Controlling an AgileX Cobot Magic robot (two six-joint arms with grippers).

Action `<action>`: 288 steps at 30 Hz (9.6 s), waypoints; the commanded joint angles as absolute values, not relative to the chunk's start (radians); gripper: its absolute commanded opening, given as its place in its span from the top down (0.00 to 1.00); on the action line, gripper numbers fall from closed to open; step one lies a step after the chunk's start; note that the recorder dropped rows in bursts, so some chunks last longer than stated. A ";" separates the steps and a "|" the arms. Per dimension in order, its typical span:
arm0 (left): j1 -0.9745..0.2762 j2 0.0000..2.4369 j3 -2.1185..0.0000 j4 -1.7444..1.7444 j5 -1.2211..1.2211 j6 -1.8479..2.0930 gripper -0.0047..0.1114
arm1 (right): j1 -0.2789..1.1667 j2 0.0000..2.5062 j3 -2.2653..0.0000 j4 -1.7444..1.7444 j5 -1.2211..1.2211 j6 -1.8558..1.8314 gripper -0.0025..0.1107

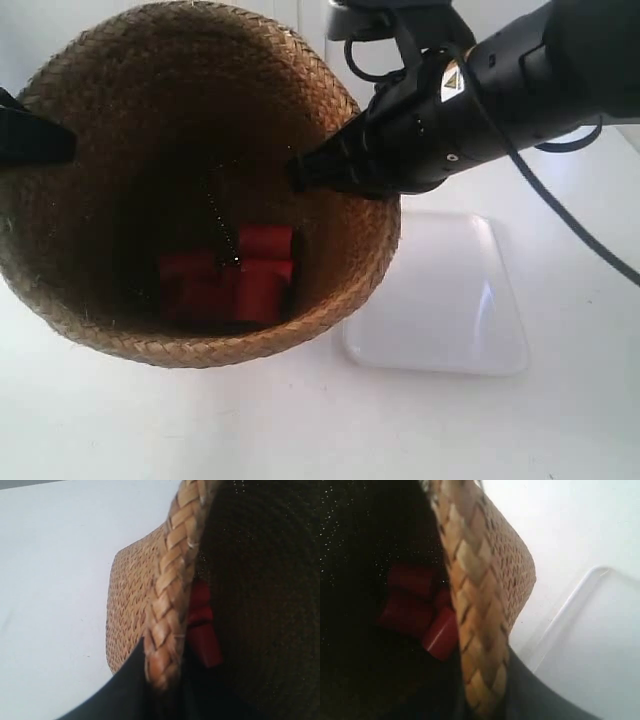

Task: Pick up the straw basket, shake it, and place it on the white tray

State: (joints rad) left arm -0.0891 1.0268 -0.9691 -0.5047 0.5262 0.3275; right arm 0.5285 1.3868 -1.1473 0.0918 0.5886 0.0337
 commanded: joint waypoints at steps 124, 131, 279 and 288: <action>-0.024 1.009 -1.037 -0.622 0.739 0.406 0.96 | 0.505 1.318 -1.196 0.068 0.837 0.030 0.98; -0.024 1.022 -1.037 -0.620 0.773 0.527 0.96 | 0.505 1.339 -1.196 0.068 0.827 0.030 0.98; -0.100 1.218 -1.195 -1.061 0.592 0.551 0.96 | 0.229 1.344 -1.404 -0.150 1.035 0.032 0.98; -0.377 1.428 -1.268 -1.131 0.334 0.539 0.96 | 0.100 1.482 -1.570 -0.155 1.202 -0.136 0.98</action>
State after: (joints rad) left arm -0.3062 1.3958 -1.2320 -1.0214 0.4367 0.5331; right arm 0.1464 1.4421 -1.5238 -0.0792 1.1382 -0.0740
